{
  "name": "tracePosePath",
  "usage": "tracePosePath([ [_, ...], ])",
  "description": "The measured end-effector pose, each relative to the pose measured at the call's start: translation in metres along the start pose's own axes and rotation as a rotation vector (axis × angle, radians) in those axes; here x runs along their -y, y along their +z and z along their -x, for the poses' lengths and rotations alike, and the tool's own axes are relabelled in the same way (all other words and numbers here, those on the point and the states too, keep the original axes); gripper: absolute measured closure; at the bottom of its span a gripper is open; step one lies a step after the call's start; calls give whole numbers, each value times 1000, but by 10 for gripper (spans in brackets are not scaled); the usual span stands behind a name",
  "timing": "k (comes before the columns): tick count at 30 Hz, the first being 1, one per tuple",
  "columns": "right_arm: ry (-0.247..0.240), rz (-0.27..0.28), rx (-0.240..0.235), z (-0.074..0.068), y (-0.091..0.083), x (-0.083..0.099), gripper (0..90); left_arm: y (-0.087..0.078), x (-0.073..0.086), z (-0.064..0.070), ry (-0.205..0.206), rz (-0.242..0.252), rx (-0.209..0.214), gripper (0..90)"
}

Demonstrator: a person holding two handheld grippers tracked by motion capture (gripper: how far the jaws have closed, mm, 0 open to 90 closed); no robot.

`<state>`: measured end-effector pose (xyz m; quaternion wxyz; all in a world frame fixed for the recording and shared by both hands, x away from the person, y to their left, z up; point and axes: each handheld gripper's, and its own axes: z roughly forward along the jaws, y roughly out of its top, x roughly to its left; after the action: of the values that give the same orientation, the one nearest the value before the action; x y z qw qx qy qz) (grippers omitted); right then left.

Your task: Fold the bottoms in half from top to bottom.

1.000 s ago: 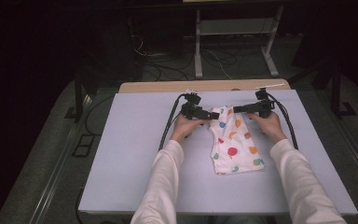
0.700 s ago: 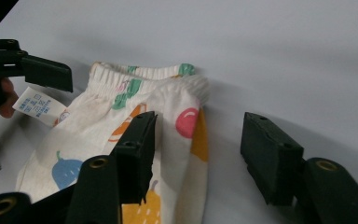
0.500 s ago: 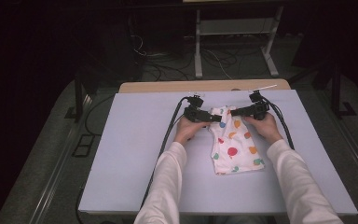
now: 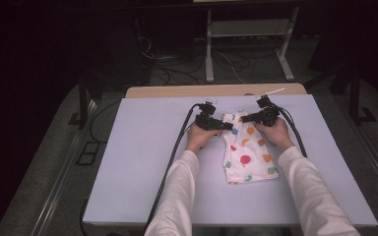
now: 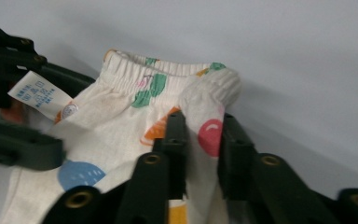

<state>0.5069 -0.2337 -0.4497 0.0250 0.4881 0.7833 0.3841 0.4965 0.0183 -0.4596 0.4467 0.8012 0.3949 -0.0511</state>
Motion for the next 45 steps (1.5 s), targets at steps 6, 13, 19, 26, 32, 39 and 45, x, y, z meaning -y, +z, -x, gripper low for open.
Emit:
tracePosePath([
  [6,39,5,-22,5,-3,1,861,3,0,-2,-44,8,-40,706],
  [13,46,18,-63,5,-13,0,870,3,0,3,-26,18,-66,867],
  [19,21,12,-84,11,-24,1,873,-1,3,2,-35,47,-44,871],
  [26,39,46,-118,18,-28,12,873,-4,4,8,-26,71,-33,872],
  [32,18,82,-134,16,-36,17,873,-12,0,15,-3,91,-34,872],
  [39,-38,113,-132,9,-47,17,872,-22,-4,24,34,110,-31,871],
  [45,-37,125,-147,7,-53,19,872,-24,-5,29,45,108,-39,871],
])
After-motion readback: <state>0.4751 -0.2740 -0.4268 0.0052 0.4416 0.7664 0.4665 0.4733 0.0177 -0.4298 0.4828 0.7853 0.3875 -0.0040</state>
